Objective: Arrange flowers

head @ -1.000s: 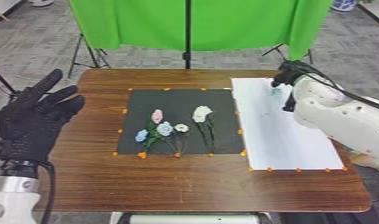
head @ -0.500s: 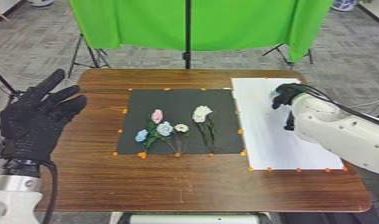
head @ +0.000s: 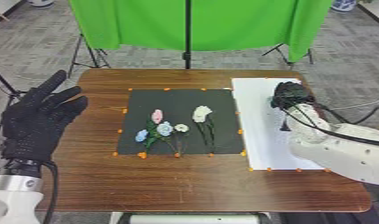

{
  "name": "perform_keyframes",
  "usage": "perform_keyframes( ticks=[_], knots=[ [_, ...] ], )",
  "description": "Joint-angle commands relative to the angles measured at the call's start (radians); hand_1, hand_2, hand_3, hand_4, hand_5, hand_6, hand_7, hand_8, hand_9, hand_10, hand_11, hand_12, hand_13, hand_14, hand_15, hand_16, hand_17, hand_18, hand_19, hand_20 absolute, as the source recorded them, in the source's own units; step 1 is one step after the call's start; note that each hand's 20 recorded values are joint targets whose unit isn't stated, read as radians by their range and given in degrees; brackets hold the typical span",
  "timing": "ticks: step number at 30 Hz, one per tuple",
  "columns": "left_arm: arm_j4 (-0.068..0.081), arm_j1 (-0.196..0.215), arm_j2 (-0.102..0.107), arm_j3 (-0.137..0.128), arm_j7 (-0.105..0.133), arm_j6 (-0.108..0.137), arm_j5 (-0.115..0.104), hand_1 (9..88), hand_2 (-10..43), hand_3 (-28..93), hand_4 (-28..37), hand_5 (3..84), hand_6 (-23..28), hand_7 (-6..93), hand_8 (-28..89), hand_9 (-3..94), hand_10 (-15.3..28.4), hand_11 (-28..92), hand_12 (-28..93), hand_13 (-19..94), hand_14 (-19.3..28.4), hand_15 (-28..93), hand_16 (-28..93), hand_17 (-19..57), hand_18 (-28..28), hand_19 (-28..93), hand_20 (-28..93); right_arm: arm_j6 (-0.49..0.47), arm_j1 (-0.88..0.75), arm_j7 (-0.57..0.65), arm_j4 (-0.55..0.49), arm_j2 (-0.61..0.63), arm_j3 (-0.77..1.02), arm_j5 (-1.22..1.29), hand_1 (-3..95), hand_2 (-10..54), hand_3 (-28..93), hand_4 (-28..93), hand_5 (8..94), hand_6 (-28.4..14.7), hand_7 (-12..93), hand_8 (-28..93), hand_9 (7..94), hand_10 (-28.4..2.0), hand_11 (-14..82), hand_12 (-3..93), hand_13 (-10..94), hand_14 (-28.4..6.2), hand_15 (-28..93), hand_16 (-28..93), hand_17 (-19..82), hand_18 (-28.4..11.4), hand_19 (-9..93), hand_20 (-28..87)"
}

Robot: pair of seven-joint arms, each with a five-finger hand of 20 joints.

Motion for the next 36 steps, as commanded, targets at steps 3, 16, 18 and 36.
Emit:
perform_keyframes(
  ticks=[3, 16, 18, 36],
  knots=[
    [0.005, 0.017, -0.004, 0.001, 0.013, -0.005, -0.002, 22.5, 7.6, 79, -24.9, 35.5, 8.6, 14.8, -10, 34.0, 21.1, 32, 12, 27, 28.4, 62, -12, -5.1, 25.8, 62, 26, -0.003, 0.005, 0.038, 0.013, -0.042, -0.002, -0.031, 46.4, -9.5, 69, -28, 70.5, 5.0, 21, -5, 76.1, -6.0, 16.5, 14.7, 79, -2.9, 55, 17, 44, -14.9, 93, 8],
    [0.006, 0.014, -0.002, 0.001, 0.015, -0.012, 0.0, 22.4, 7.6, 79, -24.9, 35.6, 8.7, 14.8, -10, 34.0, 21.1, 32, 12, 26, 28.4, 62, -12, -5.2, 25.8, 62, 26, -0.075, 0.002, 0.021, -0.004, -0.067, 0.002, -0.009, 41.1, -9.5, 77, -28, 57.0, 3.6, 19, -14, 65.5, -9.8, 16.5, 13.5, 74, -3.9, 58, 15, 41, -15.3, 93, 6],
    [0.006, 0.014, -0.001, 0.001, 0.018, -0.009, -0.002, 22.4, 7.6, 79, -24.8, 35.6, 8.7, 14.8, -10, 34.0, 21.1, 32, 12, 26, 28.4, 62, -12, -5.2, 25.7, 62, 26, -0.114, -0.007, 0.026, -0.008, -0.064, 0.016, -0.001, 41.5, -9.5, 77, -28, 58.8, 4.4, 19, -14, 67.2, -9.6, 16.4, 13.4, 75, -3.8, 58, 15, 42, -15.4, 93, 5],
    [-0.008, 0.041, -0.011, -0.014, 0.021, 0.005, -0.001, 22.5, 7.6, 79, -24.8, 35.8, 8.8, 14.8, -10, 34.0, 21.0, 32, 12, 27, 28.4, 62, -12, -5.2, 25.8, 62, 26, 0.102, 0.067, 0.062, -0.029, -0.089, -0.068, -0.142, 57.2, -9.5, 67, -28, 86.1, 4.7, 22, 1, 93.7, -4.3, 13.9, 32.5, 87, -0.3, 56, 21, 48, -14.4, 93, 21]
  ],
)
